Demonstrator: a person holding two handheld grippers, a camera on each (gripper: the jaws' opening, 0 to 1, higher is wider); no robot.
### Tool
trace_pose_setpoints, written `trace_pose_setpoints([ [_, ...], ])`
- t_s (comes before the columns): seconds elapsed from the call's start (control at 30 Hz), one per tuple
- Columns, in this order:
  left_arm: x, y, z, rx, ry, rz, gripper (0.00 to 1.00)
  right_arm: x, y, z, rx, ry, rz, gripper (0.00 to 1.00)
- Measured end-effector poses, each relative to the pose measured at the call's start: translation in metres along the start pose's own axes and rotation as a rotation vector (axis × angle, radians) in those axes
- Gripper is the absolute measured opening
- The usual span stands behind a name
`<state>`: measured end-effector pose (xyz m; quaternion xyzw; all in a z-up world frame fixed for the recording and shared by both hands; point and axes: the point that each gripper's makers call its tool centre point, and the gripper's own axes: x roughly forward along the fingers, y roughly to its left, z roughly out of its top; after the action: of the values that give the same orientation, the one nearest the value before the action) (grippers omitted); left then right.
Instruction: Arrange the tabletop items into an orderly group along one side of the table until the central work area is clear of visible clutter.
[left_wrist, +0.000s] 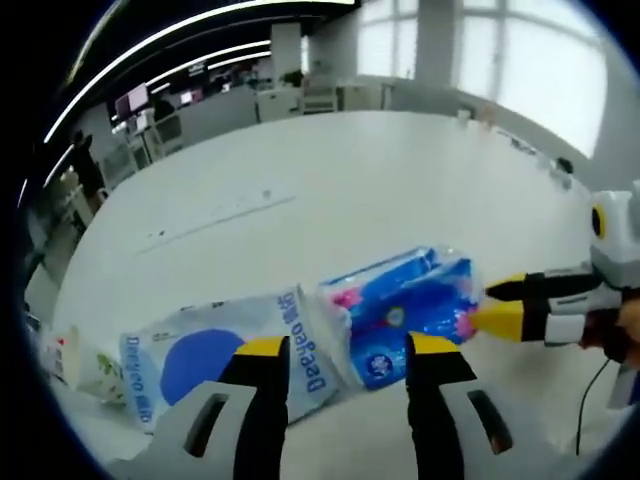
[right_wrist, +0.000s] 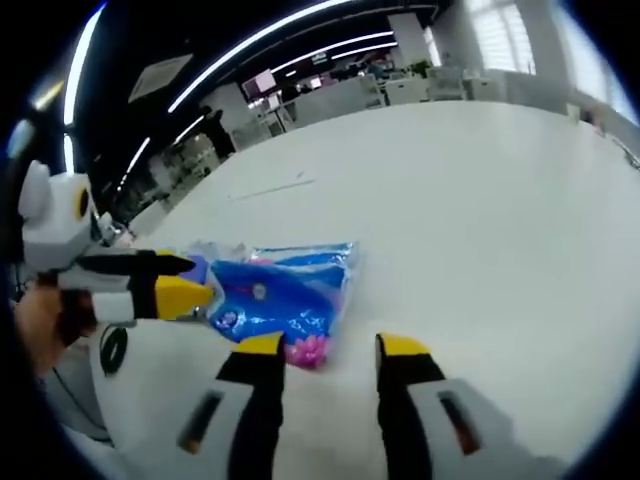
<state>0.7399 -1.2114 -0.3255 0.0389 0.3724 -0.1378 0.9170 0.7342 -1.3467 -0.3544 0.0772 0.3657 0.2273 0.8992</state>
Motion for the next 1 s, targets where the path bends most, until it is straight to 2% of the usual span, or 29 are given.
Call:
trace_pose_setpoints([
  [0.03,-0.003,-0.002,0.001,-0.001,-0.012,-0.005,0.53,-0.002,-0.001,0.002,-0.004,-0.010,-0.004,0.45],
  [0.1,-0.010,-0.002,0.002,0.003,-0.025,-0.003,0.58,-0.006,0.000,0.004,0.004,-0.018,-0.002,0.51],
  [0.2,-0.017,-0.004,0.001,-0.019,-0.033,-0.015,0.58,-0.014,0.004,0.005,0.000,-0.027,0.008,0.53],
  [0.33,-0.029,-0.002,-0.005,-0.012,-0.020,-0.009,0.66,-0.023,0.010,0.002,0.035,-0.014,0.024,0.56],
  [0.57,-0.058,0.013,-0.011,-0.061,-0.060,0.000,0.65,-0.034,0.019,-0.001,0.050,-0.031,0.047,0.58],
  [0.7,-0.070,0.020,-0.025,-0.127,-0.066,-0.024,0.61,-0.042,0.025,-0.001,0.043,-0.036,0.059,0.57],
  [0.83,-0.080,0.027,-0.035,-0.128,-0.062,-0.012,0.64,-0.049,0.026,0.000,0.030,-0.037,0.064,0.57],
  [1.0,-0.091,0.033,-0.036,-0.135,-0.077,-0.001,0.66,-0.055,0.028,-0.002,0.038,-0.045,0.069,0.57],
])
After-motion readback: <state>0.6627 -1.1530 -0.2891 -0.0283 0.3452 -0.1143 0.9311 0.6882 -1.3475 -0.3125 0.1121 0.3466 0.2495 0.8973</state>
